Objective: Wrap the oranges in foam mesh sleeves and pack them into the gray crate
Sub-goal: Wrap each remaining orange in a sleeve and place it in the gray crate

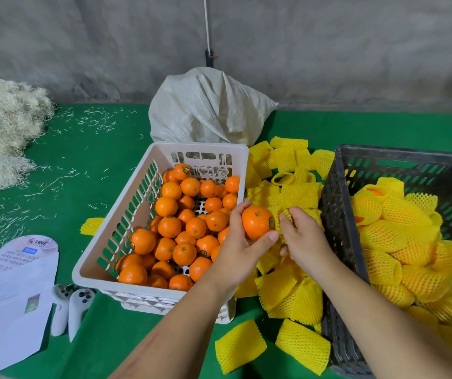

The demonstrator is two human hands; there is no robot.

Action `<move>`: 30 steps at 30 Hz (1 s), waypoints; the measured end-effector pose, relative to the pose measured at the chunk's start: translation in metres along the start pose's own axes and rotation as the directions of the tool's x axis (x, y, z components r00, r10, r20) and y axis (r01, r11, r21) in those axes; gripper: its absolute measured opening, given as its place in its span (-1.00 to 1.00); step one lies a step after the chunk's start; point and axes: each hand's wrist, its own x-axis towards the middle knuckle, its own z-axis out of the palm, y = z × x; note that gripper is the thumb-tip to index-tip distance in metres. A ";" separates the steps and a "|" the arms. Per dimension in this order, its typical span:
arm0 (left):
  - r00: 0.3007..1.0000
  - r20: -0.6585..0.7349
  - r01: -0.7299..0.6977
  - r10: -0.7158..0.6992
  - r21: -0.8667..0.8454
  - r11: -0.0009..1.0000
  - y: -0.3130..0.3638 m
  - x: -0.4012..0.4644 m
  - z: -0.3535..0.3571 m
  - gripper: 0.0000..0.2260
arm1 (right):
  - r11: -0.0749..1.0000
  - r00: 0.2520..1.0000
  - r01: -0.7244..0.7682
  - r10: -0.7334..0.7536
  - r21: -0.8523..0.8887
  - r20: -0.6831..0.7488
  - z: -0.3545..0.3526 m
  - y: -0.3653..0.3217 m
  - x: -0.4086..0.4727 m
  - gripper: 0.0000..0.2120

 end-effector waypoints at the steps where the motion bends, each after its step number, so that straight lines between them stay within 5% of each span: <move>1: 1.000 0.003 -0.008 0.008 0.011 1.000 0.000 0.000 0.000 -0.30 | 1.000 1.000 0.000 -0.001 -0.026 -0.028 0.000 0.001 0.000 -0.90; 5: 0.998 0.056 0.016 -0.016 -0.015 1.000 0.004 -0.005 0.004 -0.39 | 0.997 0.985 0.016 -0.029 -0.077 -0.172 -0.006 0.000 0.003 -0.79; 13: 0.944 0.285 0.170 -0.166 0.012 0.985 0.020 0.001 -0.005 -0.34 | 0.995 0.996 0.042 -0.049 -0.092 -0.070 -0.003 -0.003 -0.003 -0.84; 20: 0.999 -0.038 -0.028 0.029 0.020 0.999 0.003 0.000 0.008 -0.54 | 0.994 0.992 0.061 -0.051 0.086 -0.117 -0.008 -0.004 0.003 -0.93; 24: 0.963 -0.170 -0.188 0.209 0.127 0.974 -0.001 0.005 0.016 -0.41 | 0.976 0.985 0.162 -0.153 0.142 -0.078 -0.009 -0.008 -0.003 -0.73; 27: 0.977 -0.183 -0.104 0.111 0.045 0.993 0.002 0.010 0.015 -0.20 | 0.961 0.960 0.274 -0.271 0.039 -0.071 -0.008 -0.008 -0.006 -0.69; 30: 1.000 -0.008 0.022 -0.022 -0.026 0.999 0.002 0.012 0.001 -0.15 | 0.933 0.925 0.360 -0.360 -0.029 -0.117 -0.008 -0.008 -0.006 -0.68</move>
